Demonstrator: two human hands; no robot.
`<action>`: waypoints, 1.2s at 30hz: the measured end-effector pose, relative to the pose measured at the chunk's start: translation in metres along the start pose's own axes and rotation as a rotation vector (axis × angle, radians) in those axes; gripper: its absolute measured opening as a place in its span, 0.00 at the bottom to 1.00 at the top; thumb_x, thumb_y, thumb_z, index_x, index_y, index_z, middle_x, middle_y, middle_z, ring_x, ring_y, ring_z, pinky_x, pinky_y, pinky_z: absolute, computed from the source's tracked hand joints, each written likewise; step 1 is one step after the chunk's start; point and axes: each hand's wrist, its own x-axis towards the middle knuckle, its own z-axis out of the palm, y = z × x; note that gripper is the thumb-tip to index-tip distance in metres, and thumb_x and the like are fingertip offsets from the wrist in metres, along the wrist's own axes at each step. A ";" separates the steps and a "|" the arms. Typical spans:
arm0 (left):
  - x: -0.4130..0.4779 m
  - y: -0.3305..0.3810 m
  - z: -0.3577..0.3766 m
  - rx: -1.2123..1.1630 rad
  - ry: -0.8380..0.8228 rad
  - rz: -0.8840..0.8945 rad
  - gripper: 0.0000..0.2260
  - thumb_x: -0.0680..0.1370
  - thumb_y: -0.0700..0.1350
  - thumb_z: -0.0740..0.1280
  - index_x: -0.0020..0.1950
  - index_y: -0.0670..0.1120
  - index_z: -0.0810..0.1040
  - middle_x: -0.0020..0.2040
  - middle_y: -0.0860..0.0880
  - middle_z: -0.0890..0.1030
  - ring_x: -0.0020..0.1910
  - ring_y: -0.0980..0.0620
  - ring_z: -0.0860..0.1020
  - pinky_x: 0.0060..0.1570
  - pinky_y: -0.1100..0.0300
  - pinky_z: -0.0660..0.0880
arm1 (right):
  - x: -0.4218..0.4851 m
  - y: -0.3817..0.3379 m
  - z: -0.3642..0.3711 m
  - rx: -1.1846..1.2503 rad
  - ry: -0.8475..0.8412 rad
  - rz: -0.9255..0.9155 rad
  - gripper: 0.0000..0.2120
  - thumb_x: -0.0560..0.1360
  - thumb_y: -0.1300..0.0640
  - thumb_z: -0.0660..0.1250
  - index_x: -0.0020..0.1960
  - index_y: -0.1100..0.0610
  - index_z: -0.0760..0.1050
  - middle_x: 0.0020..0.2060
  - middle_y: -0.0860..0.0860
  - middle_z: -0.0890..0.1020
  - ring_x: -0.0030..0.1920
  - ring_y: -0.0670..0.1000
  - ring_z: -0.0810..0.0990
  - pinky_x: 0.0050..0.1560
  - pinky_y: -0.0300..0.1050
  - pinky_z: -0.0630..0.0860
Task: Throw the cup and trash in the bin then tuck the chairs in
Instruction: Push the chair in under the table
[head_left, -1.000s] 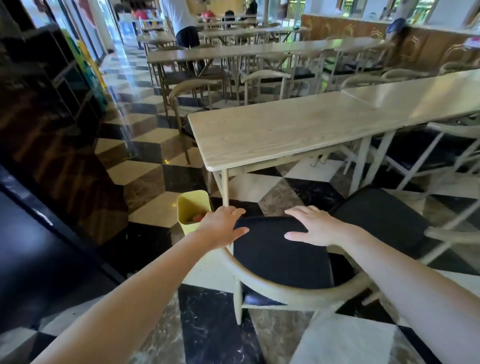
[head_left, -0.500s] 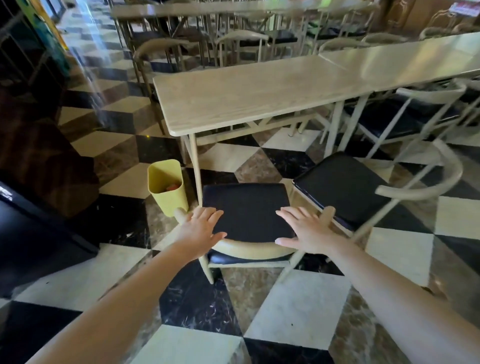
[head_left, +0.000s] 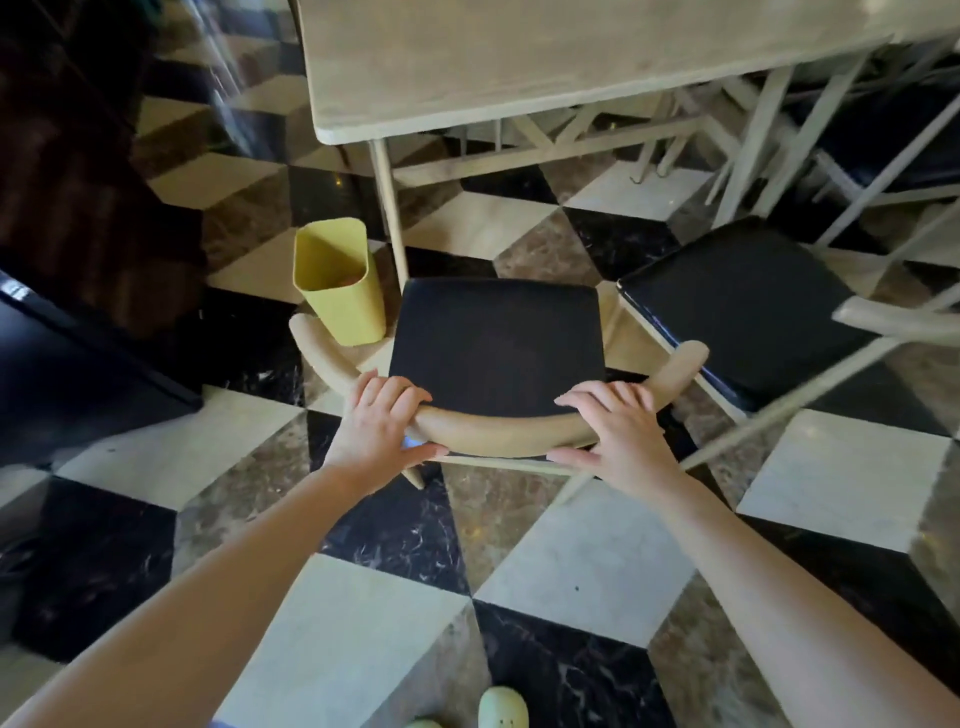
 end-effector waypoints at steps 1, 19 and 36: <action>0.000 -0.001 0.003 0.006 0.047 0.014 0.29 0.70 0.70 0.59 0.54 0.46 0.75 0.48 0.47 0.78 0.50 0.48 0.69 0.64 0.49 0.61 | 0.000 0.001 0.004 0.008 0.050 -0.004 0.27 0.68 0.31 0.62 0.56 0.49 0.76 0.53 0.44 0.78 0.51 0.50 0.74 0.58 0.46 0.59; 0.038 -0.026 -0.023 -0.018 -0.433 0.042 0.17 0.71 0.61 0.69 0.54 0.54 0.74 0.50 0.56 0.78 0.52 0.54 0.73 0.55 0.59 0.62 | 0.006 0.004 -0.001 0.070 -0.097 0.041 0.21 0.66 0.35 0.61 0.49 0.50 0.76 0.46 0.41 0.79 0.53 0.49 0.73 0.58 0.44 0.55; 0.132 -0.047 -0.027 -0.024 -0.466 -0.054 0.18 0.71 0.60 0.71 0.54 0.52 0.74 0.50 0.54 0.78 0.53 0.52 0.72 0.57 0.58 0.61 | 0.101 0.058 -0.016 0.072 -0.142 0.030 0.20 0.68 0.42 0.72 0.54 0.53 0.76 0.51 0.45 0.78 0.57 0.51 0.71 0.61 0.45 0.53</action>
